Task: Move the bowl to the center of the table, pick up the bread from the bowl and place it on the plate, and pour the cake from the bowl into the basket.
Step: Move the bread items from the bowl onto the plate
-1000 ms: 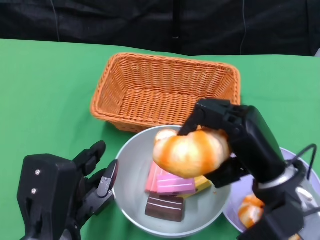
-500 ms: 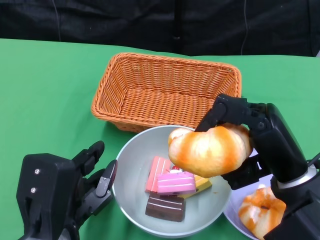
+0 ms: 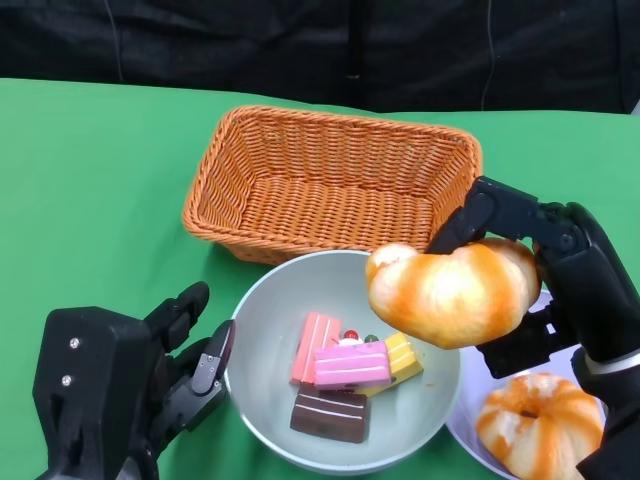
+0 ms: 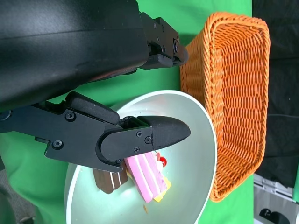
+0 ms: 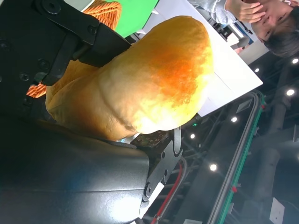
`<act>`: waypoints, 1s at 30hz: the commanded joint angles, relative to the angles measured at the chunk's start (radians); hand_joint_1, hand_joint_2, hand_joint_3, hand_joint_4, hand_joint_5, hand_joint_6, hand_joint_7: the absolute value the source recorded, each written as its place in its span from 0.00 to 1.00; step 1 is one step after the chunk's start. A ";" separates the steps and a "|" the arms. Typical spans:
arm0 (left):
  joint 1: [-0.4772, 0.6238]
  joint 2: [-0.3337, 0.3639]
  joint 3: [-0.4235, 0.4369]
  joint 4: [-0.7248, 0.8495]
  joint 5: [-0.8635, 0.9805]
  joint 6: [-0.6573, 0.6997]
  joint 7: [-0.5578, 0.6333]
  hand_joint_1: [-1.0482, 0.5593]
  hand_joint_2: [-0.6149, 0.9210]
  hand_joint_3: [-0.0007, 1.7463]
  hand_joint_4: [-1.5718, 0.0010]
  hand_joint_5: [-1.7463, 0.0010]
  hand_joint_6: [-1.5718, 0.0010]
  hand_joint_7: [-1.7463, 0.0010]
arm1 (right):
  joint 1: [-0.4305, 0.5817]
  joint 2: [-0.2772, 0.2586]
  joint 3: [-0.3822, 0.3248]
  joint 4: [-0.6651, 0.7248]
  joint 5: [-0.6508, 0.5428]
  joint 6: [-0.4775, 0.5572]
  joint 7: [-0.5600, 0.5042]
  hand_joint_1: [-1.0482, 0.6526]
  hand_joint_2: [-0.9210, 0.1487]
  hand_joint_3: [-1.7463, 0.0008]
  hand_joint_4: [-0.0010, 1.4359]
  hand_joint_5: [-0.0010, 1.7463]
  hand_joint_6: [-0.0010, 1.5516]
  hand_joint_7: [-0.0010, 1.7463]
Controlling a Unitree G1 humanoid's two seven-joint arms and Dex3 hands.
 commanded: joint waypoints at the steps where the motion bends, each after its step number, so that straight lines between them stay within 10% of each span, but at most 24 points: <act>1: -0.004 0.013 0.015 0.018 0.000 -0.020 -0.013 0.25 1.00 0.35 0.96 0.79 0.86 1.00 | -0.001 0.000 -0.039 0.002 0.015 -0.019 -0.005 0.59 0.74 0.00 0.71 1.00 0.56 0.90; 30: -0.001 0.026 0.030 0.000 -0.010 -0.002 -0.018 0.25 1.00 0.35 0.96 0.79 0.86 1.00 | 0.027 -0.161 -0.253 0.035 -0.268 0.076 -0.133 0.60 0.83 0.00 0.73 1.00 0.60 0.88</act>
